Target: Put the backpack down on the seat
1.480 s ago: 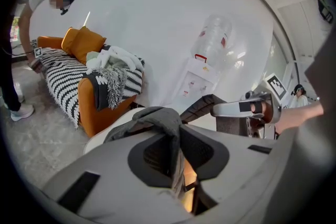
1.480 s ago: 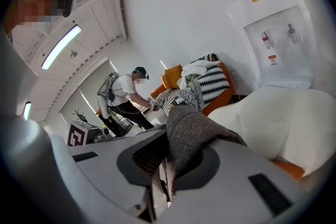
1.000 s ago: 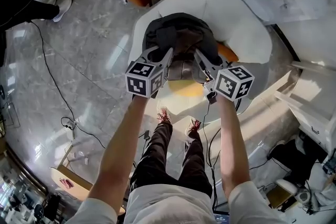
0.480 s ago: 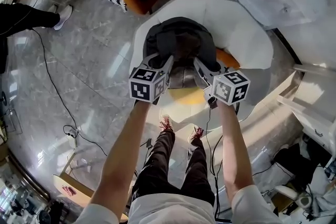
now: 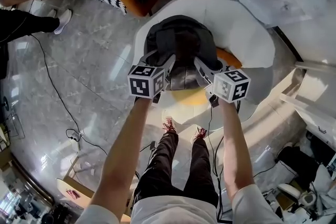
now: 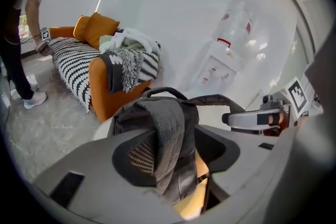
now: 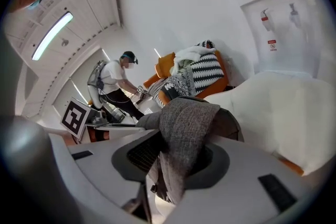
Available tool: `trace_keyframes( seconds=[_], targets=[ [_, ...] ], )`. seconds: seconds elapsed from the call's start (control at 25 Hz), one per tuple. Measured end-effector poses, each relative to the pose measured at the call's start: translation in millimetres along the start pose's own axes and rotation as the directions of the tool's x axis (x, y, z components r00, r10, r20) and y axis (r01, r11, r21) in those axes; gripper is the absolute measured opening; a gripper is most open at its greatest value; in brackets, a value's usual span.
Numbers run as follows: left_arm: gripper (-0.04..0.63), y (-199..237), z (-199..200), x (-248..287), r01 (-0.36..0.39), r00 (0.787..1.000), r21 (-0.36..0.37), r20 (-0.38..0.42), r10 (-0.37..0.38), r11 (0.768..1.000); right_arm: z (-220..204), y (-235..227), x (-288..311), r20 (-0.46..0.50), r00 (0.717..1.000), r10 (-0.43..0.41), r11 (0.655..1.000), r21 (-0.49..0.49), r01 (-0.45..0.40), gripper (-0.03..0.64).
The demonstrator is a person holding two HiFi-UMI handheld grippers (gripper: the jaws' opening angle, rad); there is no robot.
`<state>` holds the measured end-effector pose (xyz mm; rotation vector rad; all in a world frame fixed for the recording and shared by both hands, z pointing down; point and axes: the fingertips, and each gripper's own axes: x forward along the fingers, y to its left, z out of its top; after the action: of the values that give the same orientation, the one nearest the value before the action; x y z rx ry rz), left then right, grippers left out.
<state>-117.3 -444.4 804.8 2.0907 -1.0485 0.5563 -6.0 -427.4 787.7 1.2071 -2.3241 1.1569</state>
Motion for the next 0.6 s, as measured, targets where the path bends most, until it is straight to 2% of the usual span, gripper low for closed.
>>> trace_keyframes(
  seconds=[0.16, 0.28, 0.6],
  targets=[
    [0.260, 7.6, 1.3, -0.4, -0.050, 0.999, 0.004, -0.001, 0.050, 0.999, -3.4, -5.7, 1.3, -0.001, 1.000, -0.002, 1.000, 0.028, 0.002, 0.149],
    [0.273, 8.5, -3.7, -0.7, -0.060, 0.998, 0.010, -0.013, 0.060, 0.998, -6.7, -11.8, -2.5, -0.002, 1.000, -0.017, 0.999, 0.039, 0.017, 0.173],
    [0.273, 15.4, -4.1, -19.1, -0.093, 0.996, 0.011, 0.016, 0.093, 0.996, -20.0, -18.0, -15.4, -0.013, 0.994, -0.105, 0.994, -0.011, 0.105, 0.220]
  ],
)
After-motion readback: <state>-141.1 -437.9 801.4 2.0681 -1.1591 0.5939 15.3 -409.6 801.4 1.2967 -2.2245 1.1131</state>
